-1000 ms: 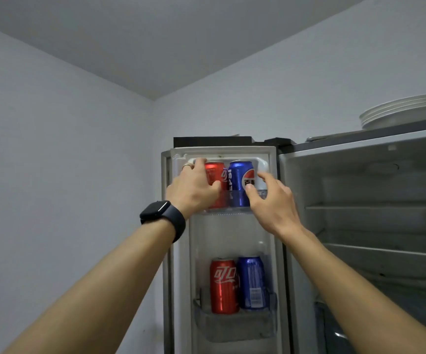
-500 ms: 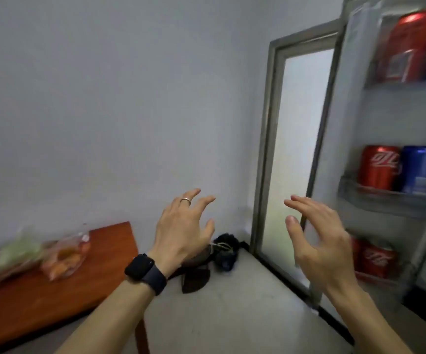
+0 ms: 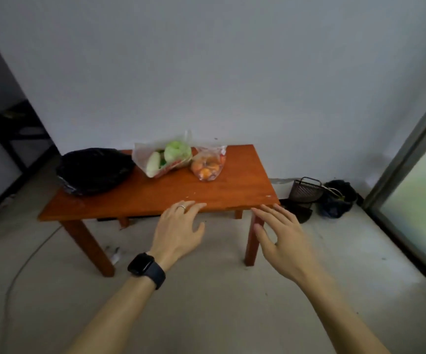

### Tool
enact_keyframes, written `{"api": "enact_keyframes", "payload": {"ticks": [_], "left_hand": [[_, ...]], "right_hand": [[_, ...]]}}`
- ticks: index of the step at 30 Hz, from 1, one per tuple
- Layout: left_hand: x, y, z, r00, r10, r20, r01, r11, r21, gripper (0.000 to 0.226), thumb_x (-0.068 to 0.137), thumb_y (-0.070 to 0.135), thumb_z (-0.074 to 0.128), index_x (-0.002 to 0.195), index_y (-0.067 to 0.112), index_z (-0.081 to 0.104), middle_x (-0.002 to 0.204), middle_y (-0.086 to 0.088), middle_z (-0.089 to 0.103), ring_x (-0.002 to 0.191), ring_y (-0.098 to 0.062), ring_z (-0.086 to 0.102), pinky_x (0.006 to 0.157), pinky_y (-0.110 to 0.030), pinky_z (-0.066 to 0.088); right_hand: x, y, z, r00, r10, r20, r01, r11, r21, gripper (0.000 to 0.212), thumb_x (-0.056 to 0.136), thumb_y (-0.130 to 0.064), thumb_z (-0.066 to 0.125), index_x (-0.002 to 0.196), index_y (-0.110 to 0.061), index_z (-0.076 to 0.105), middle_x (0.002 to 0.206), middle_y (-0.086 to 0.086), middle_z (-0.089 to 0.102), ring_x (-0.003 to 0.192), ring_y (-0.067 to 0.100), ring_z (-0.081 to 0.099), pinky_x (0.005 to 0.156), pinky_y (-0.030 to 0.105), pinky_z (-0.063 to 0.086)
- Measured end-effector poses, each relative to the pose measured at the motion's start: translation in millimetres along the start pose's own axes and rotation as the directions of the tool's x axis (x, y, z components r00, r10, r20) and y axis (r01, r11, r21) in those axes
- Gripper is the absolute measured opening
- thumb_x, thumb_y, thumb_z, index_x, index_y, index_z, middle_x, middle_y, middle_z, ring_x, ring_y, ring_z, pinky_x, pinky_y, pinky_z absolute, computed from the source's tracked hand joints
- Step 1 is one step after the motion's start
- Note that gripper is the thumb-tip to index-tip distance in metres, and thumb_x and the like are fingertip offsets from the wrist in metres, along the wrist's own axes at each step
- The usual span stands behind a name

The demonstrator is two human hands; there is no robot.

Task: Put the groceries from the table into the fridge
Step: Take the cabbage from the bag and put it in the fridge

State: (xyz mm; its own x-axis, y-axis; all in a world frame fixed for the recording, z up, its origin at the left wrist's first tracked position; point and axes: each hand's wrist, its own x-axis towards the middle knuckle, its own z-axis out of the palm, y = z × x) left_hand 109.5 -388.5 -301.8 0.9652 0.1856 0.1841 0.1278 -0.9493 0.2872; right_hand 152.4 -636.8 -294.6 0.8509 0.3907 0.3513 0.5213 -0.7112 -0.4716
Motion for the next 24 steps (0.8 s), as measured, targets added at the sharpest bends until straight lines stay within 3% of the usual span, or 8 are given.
{"api": "enact_keyframes", "payload": {"ticks": [5, 11, 14, 17, 24], "left_hand": [[-13, -93, -13, 0.994, -0.103, 0.037, 0.104, 0.994, -0.029, 0.052, 0.098, 0.043, 0.051, 0.148, 0.035, 0.039, 0.153, 0.004, 0.04, 0.144, -0.017, 0.03, 0.117, -0.035, 0.027], [-8, -175, -7, 0.982, -0.172, 0.084, 0.175, 0.984, -0.037, 0.051, 0.098, 0.044, 0.051, 0.147, 0.035, 0.04, 0.149, 0.005, 0.043, 0.139, -0.016, 0.037, 0.113, -0.039, 0.037], [11, -212, 2, 0.974, -0.201, 0.1, 0.207, 0.977, -0.053, 0.05, 0.097, 0.043, 0.051, 0.146, 0.036, 0.041, 0.148, 0.006, 0.044, 0.137, -0.016, 0.04, 0.109, -0.04, 0.042], [45, -245, 10, 0.976, -0.196, 0.098, 0.202, 0.978, -0.058, 0.05, 0.098, 0.042, 0.05, 0.147, 0.037, 0.04, 0.15, 0.006, 0.042, 0.139, -0.015, 0.037, 0.109, -0.038, 0.04], [167, -311, 16, 0.989, -0.112, 0.097, 0.111, 0.994, 0.015, 0.048, 0.097, 0.039, 0.052, 0.145, 0.035, 0.044, 0.148, 0.004, 0.044, 0.139, -0.015, 0.037, 0.114, -0.036, 0.034]], "right_hand": [[30, -63, 70, 0.991, -0.034, 0.13, 0.027, 0.998, 0.058, 0.056, 0.095, -0.059, 0.034, 0.141, -0.034, 0.055, 0.147, -0.013, 0.051, 0.146, 0.012, 0.032, 0.119, 0.041, 0.031], [68, -105, 137, 0.96, -0.049, 0.276, 0.029, 0.997, 0.076, 0.045, 0.102, -0.049, 0.045, 0.145, -0.038, 0.047, 0.151, -0.015, 0.046, 0.148, 0.008, 0.025, 0.117, 0.028, 0.02], [97, -116, 171, 0.944, -0.059, 0.323, 0.026, 0.994, 0.105, 0.045, 0.101, -0.047, 0.046, 0.145, -0.037, 0.047, 0.15, -0.014, 0.047, 0.147, 0.01, 0.027, 0.118, 0.031, 0.023], [132, -120, 204, 0.939, -0.065, 0.337, 0.026, 0.992, 0.121, 0.046, 0.101, -0.046, 0.048, 0.145, -0.035, 0.047, 0.149, -0.014, 0.048, 0.146, 0.011, 0.03, 0.118, 0.034, 0.027], [237, -116, 282, 0.925, -0.005, 0.381, -0.07, 0.98, 0.184, 0.049, 0.099, -0.045, 0.052, 0.147, -0.032, 0.045, 0.147, -0.009, 0.051, 0.14, 0.013, 0.038, 0.109, 0.026, 0.031]]}}
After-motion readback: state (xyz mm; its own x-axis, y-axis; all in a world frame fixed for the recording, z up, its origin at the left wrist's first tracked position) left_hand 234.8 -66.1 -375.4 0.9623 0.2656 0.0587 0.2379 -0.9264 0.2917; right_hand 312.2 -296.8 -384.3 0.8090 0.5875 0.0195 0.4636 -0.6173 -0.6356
